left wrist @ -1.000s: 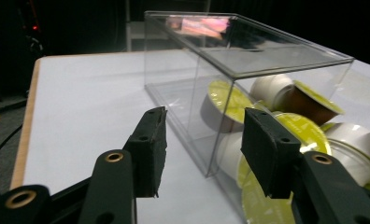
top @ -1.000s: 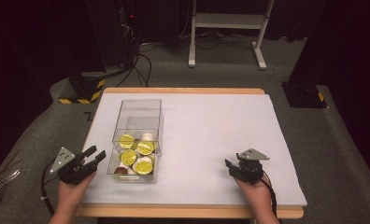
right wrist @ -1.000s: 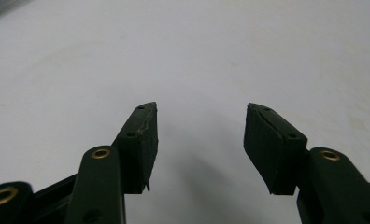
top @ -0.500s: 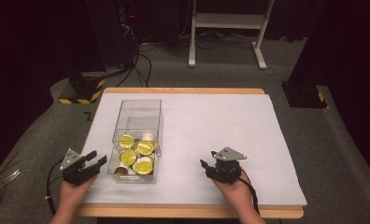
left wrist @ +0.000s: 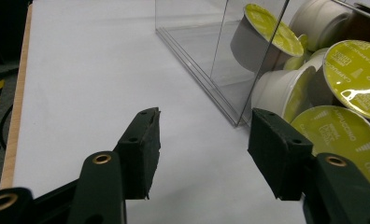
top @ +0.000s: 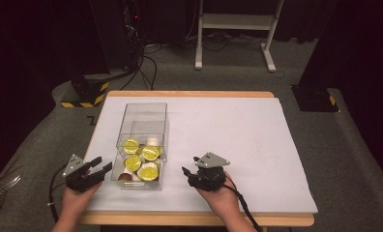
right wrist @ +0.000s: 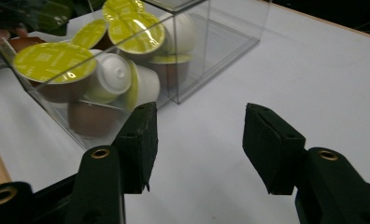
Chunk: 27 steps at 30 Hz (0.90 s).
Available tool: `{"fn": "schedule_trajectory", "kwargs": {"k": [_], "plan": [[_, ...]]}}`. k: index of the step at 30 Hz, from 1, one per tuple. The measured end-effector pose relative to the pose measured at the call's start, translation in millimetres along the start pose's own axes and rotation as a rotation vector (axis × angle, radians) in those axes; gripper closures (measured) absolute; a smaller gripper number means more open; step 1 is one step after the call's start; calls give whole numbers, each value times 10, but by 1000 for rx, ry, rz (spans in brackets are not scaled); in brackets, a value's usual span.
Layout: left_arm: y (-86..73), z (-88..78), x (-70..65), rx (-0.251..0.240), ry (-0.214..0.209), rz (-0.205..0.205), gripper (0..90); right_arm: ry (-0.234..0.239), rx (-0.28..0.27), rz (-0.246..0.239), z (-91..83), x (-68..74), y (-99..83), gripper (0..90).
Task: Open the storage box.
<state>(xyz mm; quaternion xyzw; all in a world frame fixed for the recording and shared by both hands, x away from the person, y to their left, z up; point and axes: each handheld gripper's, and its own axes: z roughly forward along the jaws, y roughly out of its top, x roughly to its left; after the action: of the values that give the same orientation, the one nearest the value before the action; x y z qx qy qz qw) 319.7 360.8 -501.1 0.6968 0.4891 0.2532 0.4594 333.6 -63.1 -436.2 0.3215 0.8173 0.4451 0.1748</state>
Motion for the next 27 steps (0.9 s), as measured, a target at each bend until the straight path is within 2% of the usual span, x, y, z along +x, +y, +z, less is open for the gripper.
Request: {"fn": "schedule_trajectory", "kwargs": {"k": [1, 8, 20, 27], "plan": [[2, 4, 6, 6, -5, -2, 438, 7, -2, -12, 24, 51, 34, 458], [3, 6, 4, 8, -11, -1, 437, 39, -23, -13, 86, 167, 145, 440], [0, 4, -8, 8, -16, 6, 421, 88, -36, -81, 267, 477, 390, 444], [-1, 3, -8, 10, -21, 11, 418, 114, -30, -99, 379, 616, 473, 450]]}}
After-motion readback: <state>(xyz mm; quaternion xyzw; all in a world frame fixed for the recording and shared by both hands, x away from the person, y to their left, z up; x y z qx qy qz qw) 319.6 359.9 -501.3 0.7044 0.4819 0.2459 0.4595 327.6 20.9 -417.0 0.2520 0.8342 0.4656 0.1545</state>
